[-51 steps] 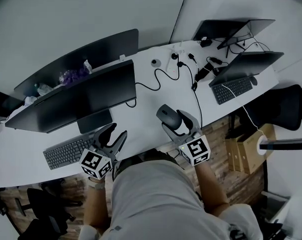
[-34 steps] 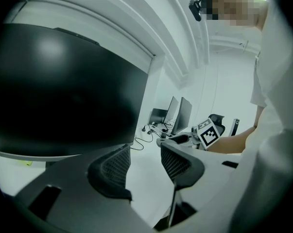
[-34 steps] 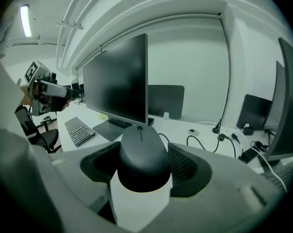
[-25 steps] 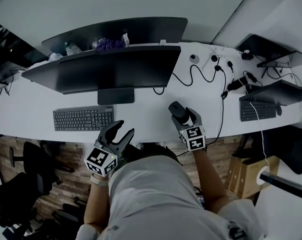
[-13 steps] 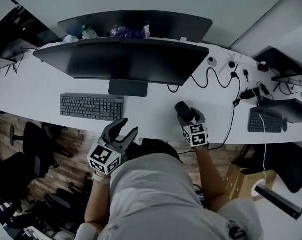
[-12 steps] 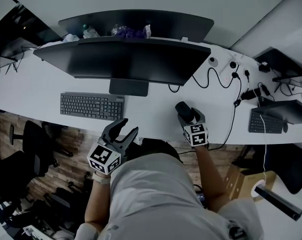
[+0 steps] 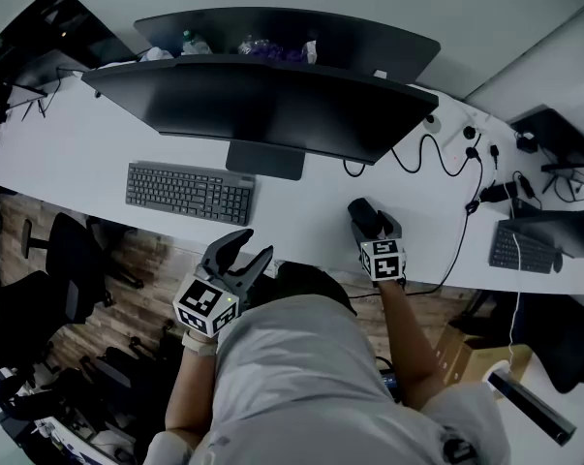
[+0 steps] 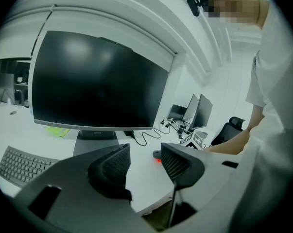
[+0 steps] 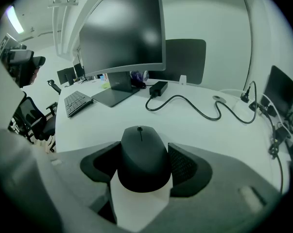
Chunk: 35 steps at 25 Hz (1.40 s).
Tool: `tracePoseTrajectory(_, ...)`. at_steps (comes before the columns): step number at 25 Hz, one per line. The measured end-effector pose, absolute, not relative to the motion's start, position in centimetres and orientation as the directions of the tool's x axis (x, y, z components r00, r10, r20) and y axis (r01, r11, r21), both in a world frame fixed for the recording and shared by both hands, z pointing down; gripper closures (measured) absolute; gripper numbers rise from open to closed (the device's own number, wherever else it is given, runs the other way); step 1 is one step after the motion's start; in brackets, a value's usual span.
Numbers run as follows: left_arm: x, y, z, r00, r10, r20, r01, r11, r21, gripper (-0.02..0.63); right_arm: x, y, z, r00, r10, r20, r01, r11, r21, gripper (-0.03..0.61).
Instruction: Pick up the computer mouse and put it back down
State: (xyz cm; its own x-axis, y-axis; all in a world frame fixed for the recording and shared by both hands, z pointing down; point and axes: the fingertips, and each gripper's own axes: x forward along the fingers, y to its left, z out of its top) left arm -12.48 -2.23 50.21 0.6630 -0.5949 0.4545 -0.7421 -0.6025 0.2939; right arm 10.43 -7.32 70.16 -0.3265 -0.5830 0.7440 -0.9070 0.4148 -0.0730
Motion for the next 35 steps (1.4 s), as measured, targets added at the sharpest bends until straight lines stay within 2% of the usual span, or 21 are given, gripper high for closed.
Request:
tracePoseTrajectory(21, -13.0, -1.0, 50.6, 0.65, -0.603, 0.462, -0.755, -0.583, 0.3, 0.437, 9.5, -7.0, 72.1, -0.287, -0.564, 0.774, -0.907, 0.421, -0.03, 0.279)
tracePoseTrajectory(35, -11.7, -1.8, 50.3, 0.693, -0.574, 0.437, -0.715, -0.626, 0.312, 0.436, 8.7, -7.5, 67.2, -0.344, -0.619, 0.706, -0.903, 0.423, -0.069, 0.279)
